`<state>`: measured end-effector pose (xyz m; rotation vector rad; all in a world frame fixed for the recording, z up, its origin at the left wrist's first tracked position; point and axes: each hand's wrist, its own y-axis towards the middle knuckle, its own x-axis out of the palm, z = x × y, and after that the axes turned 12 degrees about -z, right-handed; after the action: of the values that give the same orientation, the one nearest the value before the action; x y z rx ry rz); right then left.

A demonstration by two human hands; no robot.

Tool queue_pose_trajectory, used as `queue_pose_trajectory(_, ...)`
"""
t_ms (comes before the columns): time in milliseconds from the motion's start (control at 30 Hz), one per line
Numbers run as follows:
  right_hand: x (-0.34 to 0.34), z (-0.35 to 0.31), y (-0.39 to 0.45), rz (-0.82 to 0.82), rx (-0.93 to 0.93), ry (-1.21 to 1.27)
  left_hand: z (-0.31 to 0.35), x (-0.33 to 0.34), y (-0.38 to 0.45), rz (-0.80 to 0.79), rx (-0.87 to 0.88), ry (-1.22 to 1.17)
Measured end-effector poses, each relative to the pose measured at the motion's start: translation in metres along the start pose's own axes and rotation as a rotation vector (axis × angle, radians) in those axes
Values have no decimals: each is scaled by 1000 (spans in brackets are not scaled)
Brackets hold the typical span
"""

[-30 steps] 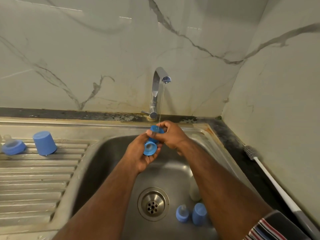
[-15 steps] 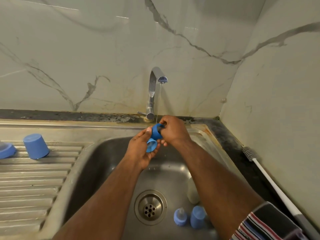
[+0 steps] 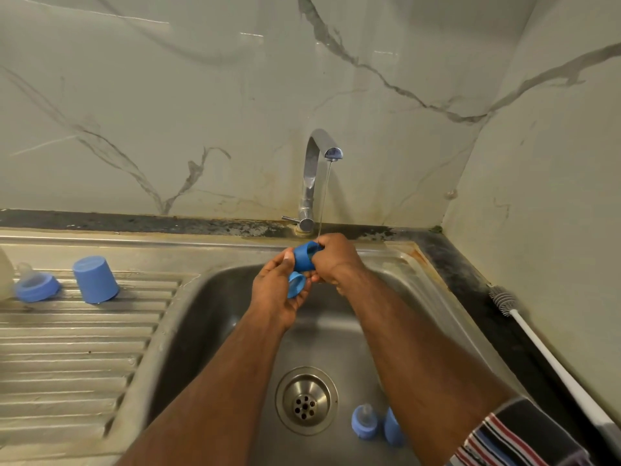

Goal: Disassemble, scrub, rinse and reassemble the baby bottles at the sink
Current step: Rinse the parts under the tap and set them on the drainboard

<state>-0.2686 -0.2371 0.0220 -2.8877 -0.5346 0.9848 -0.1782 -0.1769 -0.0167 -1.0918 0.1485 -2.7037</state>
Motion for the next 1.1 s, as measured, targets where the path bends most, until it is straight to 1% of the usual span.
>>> queue_pose_trajectory(67,0,0,-7,-118,18,324,0,-2,2,17,24,30)
queue_pose_trajectory(100,-2,0,-11,-150,26,471,0,-2,2,12,38,56)
queue_pose_trajectory(167,-4,5,-15,-159,36,637,-1,-1,1,-5,60,97)
queue_pose_trajectory(233,-4,11,-17,-161,45,736,0,-1,1,-24,79,156)
queue_pose_trajectory(267,-4,14,-16,-159,45,740,0,0,0,-39,88,202)
queue_pose_trajectory(367,-5,24,-14,-117,-12,647,-1,1,1,-70,113,314)
queue_pose_trajectory(467,-6,27,-15,-107,-68,737,-3,6,0,-66,107,255)
queue_pose_trajectory(533,-3,28,-18,-122,-71,770,-3,8,1,-47,66,213)
queue_pose_trajectory(567,0,28,-19,-110,-74,705,-3,7,1,-35,52,225)
queue_pose_trajectory(600,2,30,-18,-74,-86,570,-4,6,2,-21,53,254)
queue_pose_trajectory(700,3,31,-21,71,-174,8,-6,4,4,-24,100,328)
queue_pose_trajectory(733,2,31,-22,98,-193,-112,-6,4,4,-34,111,343)
queue_pose_trajectory(800,1,32,-23,75,-214,-203,-4,4,3,-42,126,384)
queue_pose_trajectory(900,0,36,-25,-66,-257,-86,-2,0,3,-66,126,421)
queue_pose_trajectory(933,-1,38,-23,-88,-277,-28,-2,-1,3,-78,118,433)
queue_pose_trajectory(1000,-2,40,-18,-75,-305,79,-1,0,1,-106,99,440)
queue_pose_trajectory(1100,2,39,-15,-53,-242,293,6,1,-2,-110,89,286)
